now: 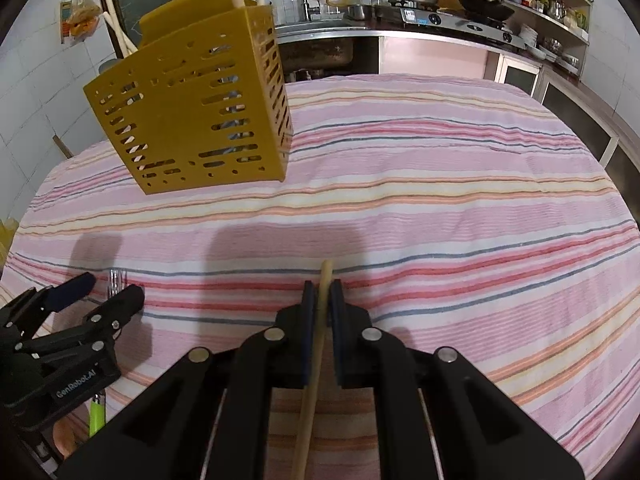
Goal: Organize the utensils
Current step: 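Close the right tool on the last chopstick while the left tool grasps the green-handled fork, then carry the chopstick and fork into the yellow holder and open both tools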
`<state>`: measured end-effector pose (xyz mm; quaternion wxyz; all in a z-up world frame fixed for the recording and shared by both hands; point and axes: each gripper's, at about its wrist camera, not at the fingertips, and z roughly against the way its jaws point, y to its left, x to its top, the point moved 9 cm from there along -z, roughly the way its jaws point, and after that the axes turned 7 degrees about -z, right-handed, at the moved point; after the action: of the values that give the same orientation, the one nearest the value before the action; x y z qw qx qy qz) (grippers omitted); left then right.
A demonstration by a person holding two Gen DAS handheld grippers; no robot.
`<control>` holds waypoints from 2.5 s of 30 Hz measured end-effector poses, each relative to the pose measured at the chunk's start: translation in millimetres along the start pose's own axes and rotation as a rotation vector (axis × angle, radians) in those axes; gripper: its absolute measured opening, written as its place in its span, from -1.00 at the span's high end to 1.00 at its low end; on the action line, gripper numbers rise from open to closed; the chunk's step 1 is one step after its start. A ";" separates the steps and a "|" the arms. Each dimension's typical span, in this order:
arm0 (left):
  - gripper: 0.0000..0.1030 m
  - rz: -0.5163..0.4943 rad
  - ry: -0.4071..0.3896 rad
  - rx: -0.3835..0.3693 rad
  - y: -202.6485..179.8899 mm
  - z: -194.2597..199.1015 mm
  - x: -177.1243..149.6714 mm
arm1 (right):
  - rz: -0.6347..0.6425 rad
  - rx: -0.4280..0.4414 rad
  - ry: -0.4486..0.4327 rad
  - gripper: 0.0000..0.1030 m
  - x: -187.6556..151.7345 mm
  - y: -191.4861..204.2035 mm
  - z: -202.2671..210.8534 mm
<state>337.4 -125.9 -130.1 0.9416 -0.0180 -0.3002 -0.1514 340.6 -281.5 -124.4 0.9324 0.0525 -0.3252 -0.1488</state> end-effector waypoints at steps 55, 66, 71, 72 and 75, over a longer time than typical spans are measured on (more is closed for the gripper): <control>0.69 0.131 -0.648 0.072 72.2 220.3 66.9 | 0.058 0.226 -0.789 0.88 88.2 60.8 213.8; 1.00 0.098 -0.795 -0.033 53.9 262.5 203.2 | 0.024 0.274 -0.942 0.88 194.8 91.7 234.3; 1.00 0.067 -0.811 -0.055 40.0 236.1 248.4 | 0.006 0.269 -0.980 0.88 230.5 101.8 212.4; 1.00 0.051 -0.803 -0.070 35.7 223.1 254.6 | 0.004 0.263 -0.988 0.88 234.1 102.8 207.4; 0.99 0.022 -0.809 -0.096 30.2 191.9 260.6 | -0.018 0.242 -1.017 0.88 243.1 96.1 193.9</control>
<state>440.6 -144.7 177.5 0.7472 -0.1232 -0.6388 -0.1360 424.3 -266.2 189.7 0.6426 0.0840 -0.7513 -0.1248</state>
